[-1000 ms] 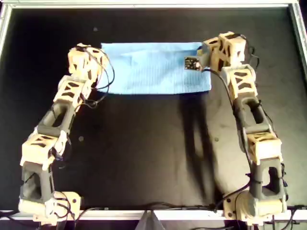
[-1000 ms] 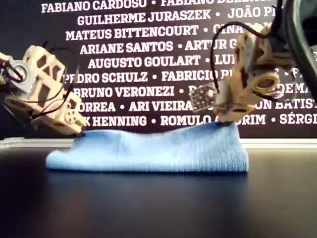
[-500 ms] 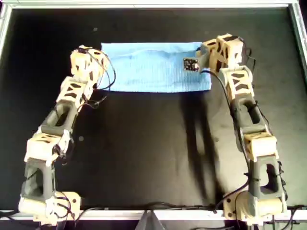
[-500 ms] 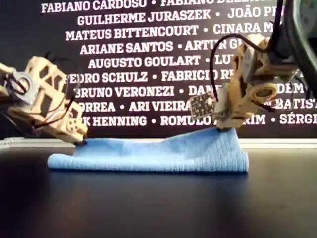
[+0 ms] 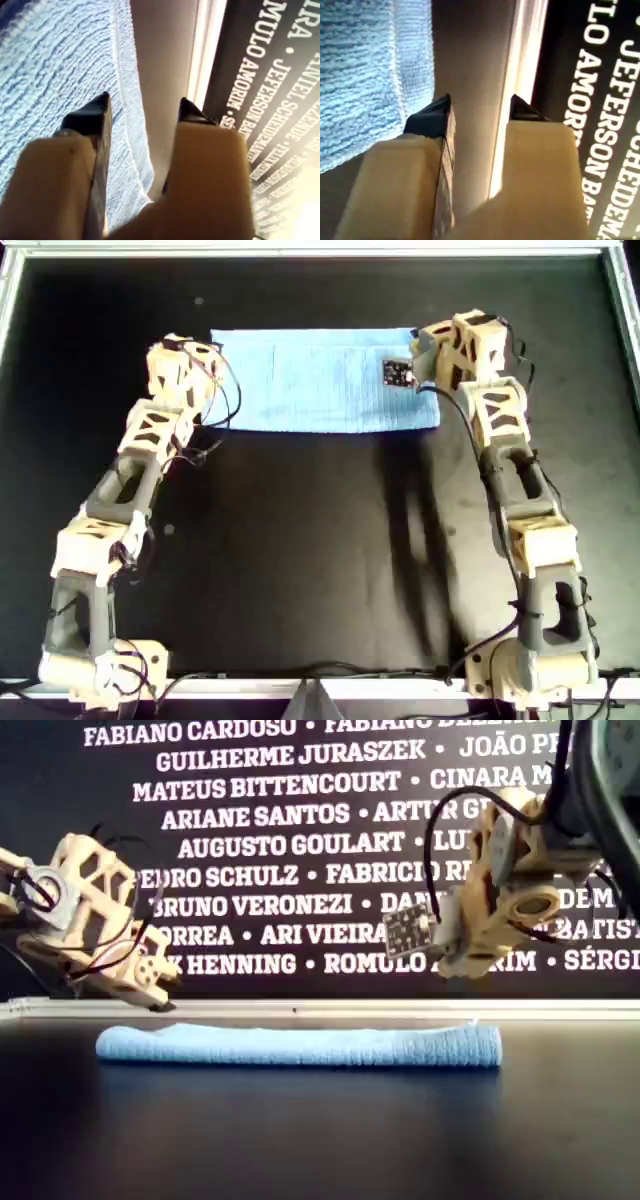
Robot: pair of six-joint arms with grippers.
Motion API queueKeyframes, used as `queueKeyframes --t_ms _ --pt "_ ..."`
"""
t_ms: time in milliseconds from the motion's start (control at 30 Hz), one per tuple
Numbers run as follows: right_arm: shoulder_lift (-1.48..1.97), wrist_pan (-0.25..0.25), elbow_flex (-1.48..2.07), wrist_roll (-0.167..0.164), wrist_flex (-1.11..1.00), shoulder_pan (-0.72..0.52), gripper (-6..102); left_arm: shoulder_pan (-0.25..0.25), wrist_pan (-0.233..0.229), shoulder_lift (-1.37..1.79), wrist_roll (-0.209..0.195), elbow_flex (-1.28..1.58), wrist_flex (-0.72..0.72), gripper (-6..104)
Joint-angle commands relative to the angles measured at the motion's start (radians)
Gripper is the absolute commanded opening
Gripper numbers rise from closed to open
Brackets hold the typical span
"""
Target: Fold a cloth
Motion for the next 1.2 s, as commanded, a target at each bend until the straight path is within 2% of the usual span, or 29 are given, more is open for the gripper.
queueKeyframes --t_ms 0,67,133,300,367,467,567,700,833,1000,1033,1167 --pt "0.150 0.003 -0.061 0.008 0.006 -0.008 46 0.023 -0.005 0.218 -0.003 0.020 0.029 48" --pt "0.261 0.005 -0.060 0.011 0.089 -0.025 46 0.023 -0.005 0.405 0.009 0.124 0.101 48" --pt "0.400 0.005 -0.061 0.018 0.206 -0.037 47 0.023 -0.005 0.646 -0.003 0.258 0.198 48" --pt "0.703 0.005 -0.061 0.092 0.495 -0.055 47 0.021 -0.005 1.195 -0.006 0.591 0.345 48" --pt "0.796 0.005 -0.064 0.104 0.594 -0.051 48 0.021 -0.006 1.370 -0.006 0.726 0.360 48" --pt "0.914 0.005 -0.063 0.104 0.703 -0.054 52 0.021 -0.006 1.601 -0.008 0.950 0.360 48" --pt "1.025 0.005 -0.063 0.089 0.811 -0.060 57 0.021 -0.006 1.815 -0.014 1.160 0.360 48" --pt "1.186 0.005 -0.063 0.084 0.907 -0.060 61 0.021 -0.006 2.079 -0.026 1.344 0.365 48" --pt "1.310 0.005 -0.060 0.084 0.930 -0.086 61 0.021 -0.006 2.237 -0.028 1.411 0.377 48" --pt "1.453 0.005 -0.057 0.089 0.933 -0.141 61 0.021 -0.006 2.255 -0.028 1.414 0.465 48" --pt "1.486 0.005 -0.046 0.098 0.933 -0.153 61 0.021 -0.006 2.255 -0.028 1.414 0.474 48" --pt "1.660 0.003 0.146 0.106 0.933 -0.212 60 0.021 -0.005 2.255 -0.028 1.416 0.477 48"
